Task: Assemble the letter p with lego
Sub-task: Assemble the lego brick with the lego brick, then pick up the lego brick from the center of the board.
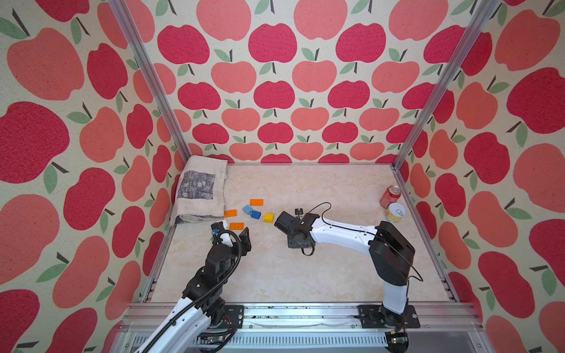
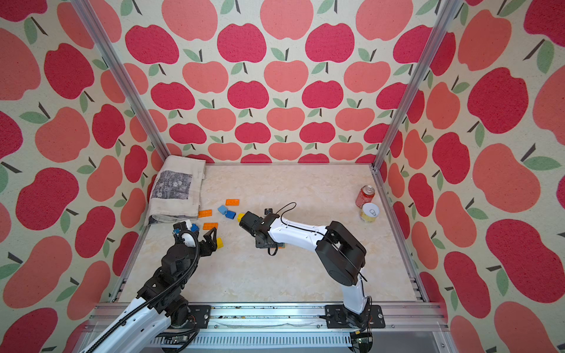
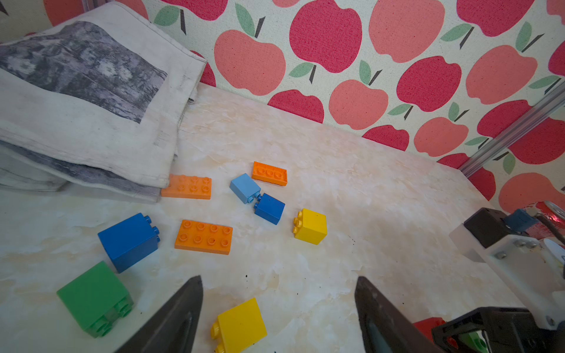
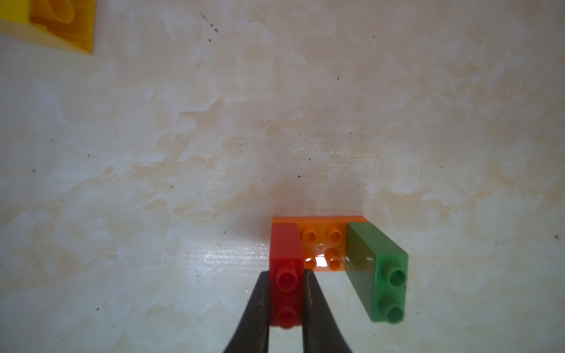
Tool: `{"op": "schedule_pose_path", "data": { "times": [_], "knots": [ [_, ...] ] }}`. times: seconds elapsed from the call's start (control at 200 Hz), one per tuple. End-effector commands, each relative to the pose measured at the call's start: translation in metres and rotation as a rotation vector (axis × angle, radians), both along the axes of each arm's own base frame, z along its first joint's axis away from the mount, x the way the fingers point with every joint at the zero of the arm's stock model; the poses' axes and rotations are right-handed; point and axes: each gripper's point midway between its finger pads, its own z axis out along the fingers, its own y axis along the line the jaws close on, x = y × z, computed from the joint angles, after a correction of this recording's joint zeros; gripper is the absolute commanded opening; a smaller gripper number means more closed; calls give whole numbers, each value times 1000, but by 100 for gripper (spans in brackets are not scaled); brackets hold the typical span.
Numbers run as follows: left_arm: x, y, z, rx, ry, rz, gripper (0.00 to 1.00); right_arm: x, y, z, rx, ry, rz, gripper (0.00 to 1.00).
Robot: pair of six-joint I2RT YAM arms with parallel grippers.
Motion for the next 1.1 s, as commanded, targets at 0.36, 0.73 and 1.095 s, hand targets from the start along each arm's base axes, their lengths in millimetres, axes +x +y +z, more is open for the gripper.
{"op": "schedule_pose_path", "data": {
  "times": [0.36, 0.73, 1.095],
  "knots": [
    [2, -1, -6, 0, 30, 0, 81, -9, -10, -42, -100, 115, 27, 0],
    [17, -7, -10, -23, 163, 6, 81, 5, 4, 21, -13, -70, 120, 36],
    [48, -17, -36, 55, 429, -29, 79, -2, 7, 74, 104, -210, 301, 60]
  ]
}}
